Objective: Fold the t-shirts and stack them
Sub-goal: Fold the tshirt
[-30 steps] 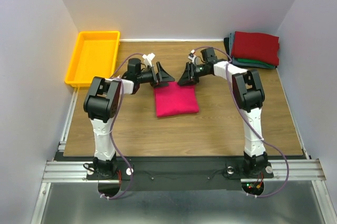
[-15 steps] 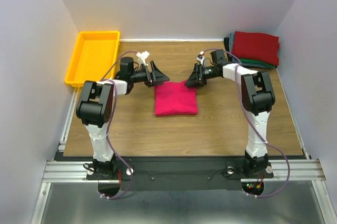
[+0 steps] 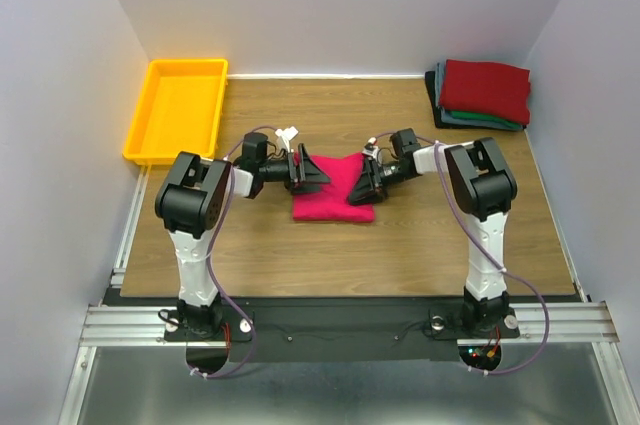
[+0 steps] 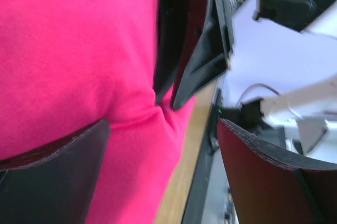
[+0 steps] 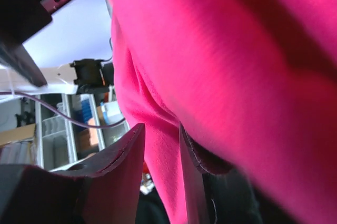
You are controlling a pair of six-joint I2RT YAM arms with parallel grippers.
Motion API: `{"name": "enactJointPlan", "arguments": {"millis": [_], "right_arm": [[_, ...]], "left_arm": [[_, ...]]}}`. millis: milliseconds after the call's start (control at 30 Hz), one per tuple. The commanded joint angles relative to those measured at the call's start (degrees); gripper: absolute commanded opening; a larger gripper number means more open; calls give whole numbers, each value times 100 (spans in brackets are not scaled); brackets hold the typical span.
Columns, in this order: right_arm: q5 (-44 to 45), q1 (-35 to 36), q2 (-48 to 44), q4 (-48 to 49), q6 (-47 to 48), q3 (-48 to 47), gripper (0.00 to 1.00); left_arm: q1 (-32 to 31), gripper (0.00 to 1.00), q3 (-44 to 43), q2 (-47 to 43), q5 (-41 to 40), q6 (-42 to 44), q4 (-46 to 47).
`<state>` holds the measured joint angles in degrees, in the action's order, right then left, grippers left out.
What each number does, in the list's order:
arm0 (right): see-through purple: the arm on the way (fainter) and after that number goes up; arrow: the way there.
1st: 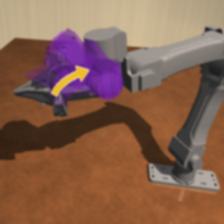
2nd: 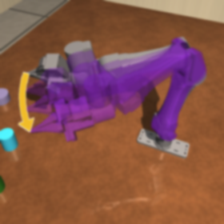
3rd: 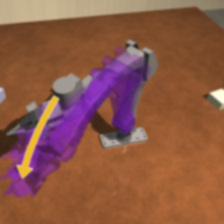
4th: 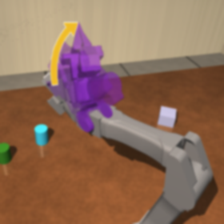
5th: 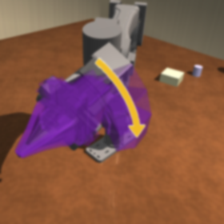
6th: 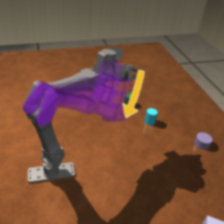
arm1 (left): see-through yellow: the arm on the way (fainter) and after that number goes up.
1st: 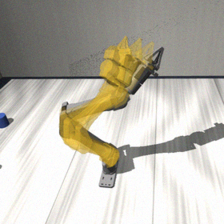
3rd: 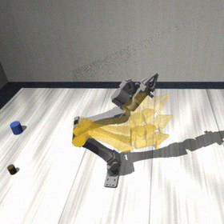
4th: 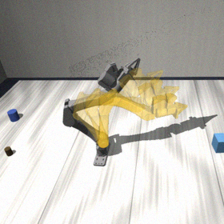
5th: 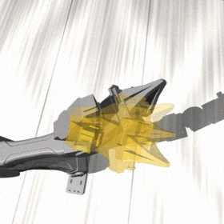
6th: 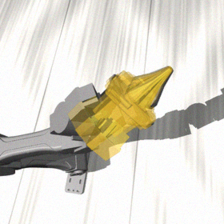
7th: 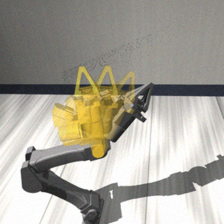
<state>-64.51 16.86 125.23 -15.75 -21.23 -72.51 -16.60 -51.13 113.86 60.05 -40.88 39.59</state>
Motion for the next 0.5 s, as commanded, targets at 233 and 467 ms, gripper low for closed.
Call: {"name": "enactJointPlan", "arguments": {"millis": [233, 467], "right_arm": [[203, -272, -1113, -245, 419, -79, 40], [-26, 220, -1774, -209, 181, 412, 40]], "left_arm": [[132, 98, -283, -1224, 488, 1662, -1331], [-457, 97, 217, -2167, 640, 1654, -1630]]}}
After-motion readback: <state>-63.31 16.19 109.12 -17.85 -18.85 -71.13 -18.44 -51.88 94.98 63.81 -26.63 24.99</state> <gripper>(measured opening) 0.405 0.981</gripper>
